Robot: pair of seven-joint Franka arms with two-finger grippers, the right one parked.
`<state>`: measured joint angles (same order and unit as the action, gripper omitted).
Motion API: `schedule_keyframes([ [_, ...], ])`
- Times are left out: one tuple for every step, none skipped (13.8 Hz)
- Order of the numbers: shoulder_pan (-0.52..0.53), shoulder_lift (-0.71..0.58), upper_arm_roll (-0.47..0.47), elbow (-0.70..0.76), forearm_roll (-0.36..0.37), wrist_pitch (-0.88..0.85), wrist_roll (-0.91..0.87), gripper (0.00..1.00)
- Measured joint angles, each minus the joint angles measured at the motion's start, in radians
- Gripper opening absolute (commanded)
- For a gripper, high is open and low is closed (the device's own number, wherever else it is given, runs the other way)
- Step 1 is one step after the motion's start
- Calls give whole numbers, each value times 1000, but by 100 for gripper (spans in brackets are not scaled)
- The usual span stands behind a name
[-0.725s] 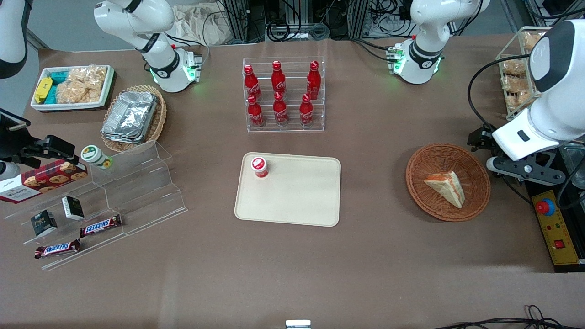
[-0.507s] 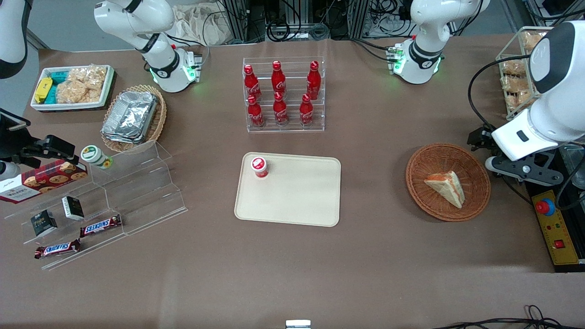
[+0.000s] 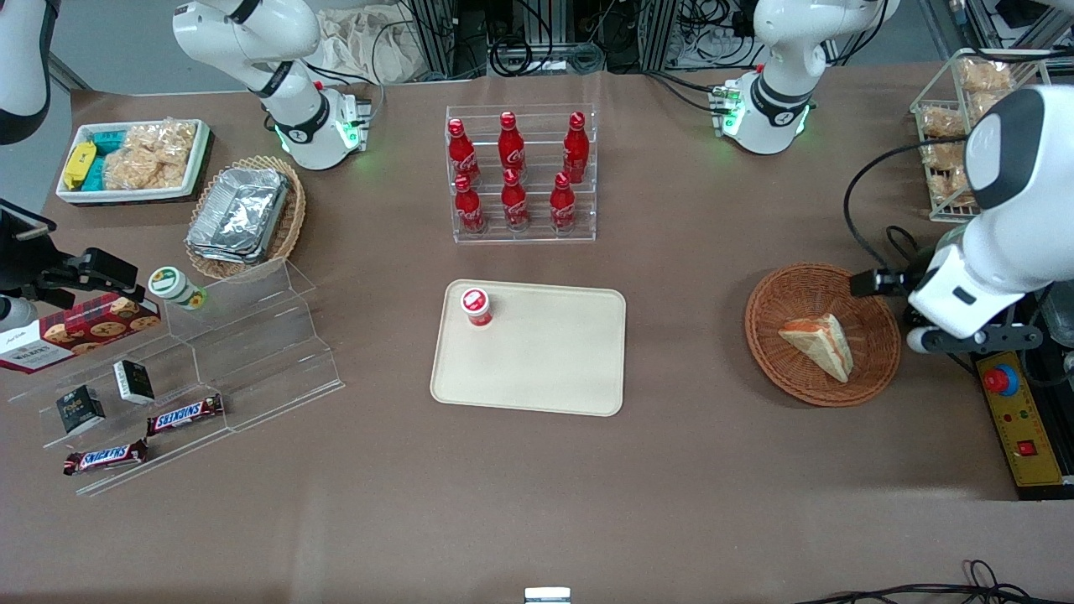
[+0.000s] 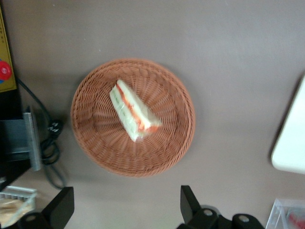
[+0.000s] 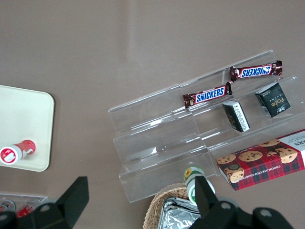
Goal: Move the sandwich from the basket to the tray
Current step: 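Lower the open left gripper over the sandwich in the wicker basket, then close the left gripper on the wrapped sandwich and lift it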
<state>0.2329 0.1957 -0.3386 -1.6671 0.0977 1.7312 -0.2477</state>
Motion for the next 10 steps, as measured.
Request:
schedule_keyframes([
  [6,6,1,-48,0,76,-69,100],
  [13,8,1,-104,1,158,-148,100],
  [18,10,1,-165,1,243,-220,100],
  [22,11,2,-229,1,327,-275,100],
  [31,11,3,-292,1,405,-324,100],
  [45,12,3,-350,1,471,-369,100],
  [57,13,4,-395,1,523,-408,100],
  [65,16,5,-428,1,560,-447,100],
  [68,23,9,-450,1,586,-486,100],
  [70,32,15,-462,1,602,-521,100],
])
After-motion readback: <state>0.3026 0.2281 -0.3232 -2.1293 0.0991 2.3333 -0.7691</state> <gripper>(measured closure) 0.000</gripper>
